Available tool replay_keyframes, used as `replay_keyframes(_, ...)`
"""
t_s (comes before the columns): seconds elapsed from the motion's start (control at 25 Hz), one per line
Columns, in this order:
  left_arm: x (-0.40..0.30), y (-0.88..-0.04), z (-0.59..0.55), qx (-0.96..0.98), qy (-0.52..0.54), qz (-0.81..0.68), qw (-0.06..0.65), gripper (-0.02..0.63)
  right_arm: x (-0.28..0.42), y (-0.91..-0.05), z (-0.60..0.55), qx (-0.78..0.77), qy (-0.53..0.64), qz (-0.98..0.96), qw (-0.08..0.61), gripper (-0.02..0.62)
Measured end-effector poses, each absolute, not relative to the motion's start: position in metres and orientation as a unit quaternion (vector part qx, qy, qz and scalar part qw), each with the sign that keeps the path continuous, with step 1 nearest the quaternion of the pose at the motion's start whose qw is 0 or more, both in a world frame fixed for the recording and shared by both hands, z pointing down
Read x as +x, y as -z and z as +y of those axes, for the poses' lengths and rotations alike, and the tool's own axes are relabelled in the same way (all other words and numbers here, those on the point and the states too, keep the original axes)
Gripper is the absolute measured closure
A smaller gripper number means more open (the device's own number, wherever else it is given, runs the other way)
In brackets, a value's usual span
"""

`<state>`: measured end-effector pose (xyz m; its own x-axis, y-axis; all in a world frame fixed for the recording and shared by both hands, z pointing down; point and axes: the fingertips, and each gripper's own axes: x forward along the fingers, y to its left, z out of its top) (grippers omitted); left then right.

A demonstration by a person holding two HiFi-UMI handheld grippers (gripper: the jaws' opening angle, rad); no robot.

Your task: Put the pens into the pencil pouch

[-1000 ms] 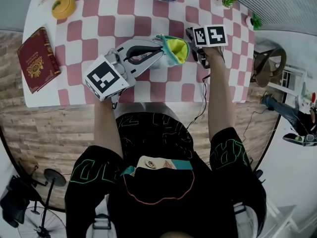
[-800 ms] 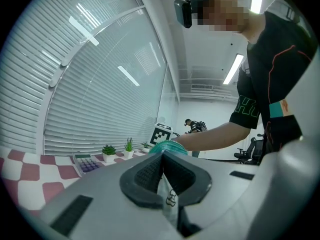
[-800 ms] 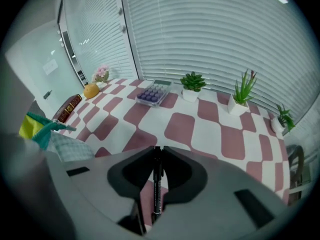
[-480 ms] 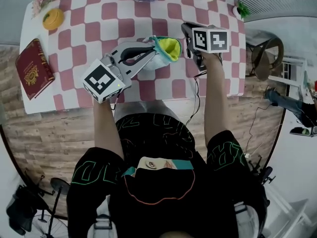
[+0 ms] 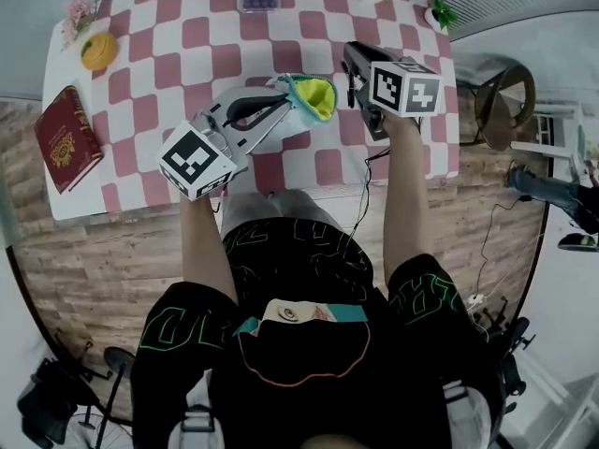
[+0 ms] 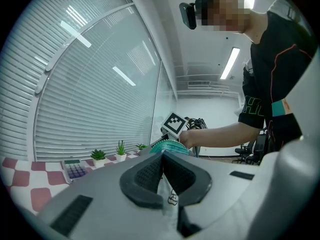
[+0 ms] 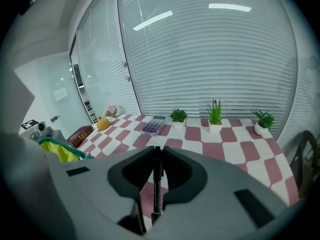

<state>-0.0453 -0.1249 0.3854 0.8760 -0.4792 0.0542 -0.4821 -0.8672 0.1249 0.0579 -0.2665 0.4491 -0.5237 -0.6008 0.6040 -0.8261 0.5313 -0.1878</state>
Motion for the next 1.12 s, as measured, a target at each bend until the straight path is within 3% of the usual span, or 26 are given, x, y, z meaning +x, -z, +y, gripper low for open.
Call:
replay_keyframes(0.52,-0.009,-0.374,-0.122,0.969,-0.023,-0.242,0.050,0.604,0.094,-0.385,-0.255,0.441,-0.179,-0.866,0.154,0.535)
replay_keyframes(1.12,0.028,-0.367,-0.124,0.970,-0.055,-0.235,0.030,0.604,0.120,-0.294,-0.233,0.425,-0.130,-0.896,0.003,0.535)
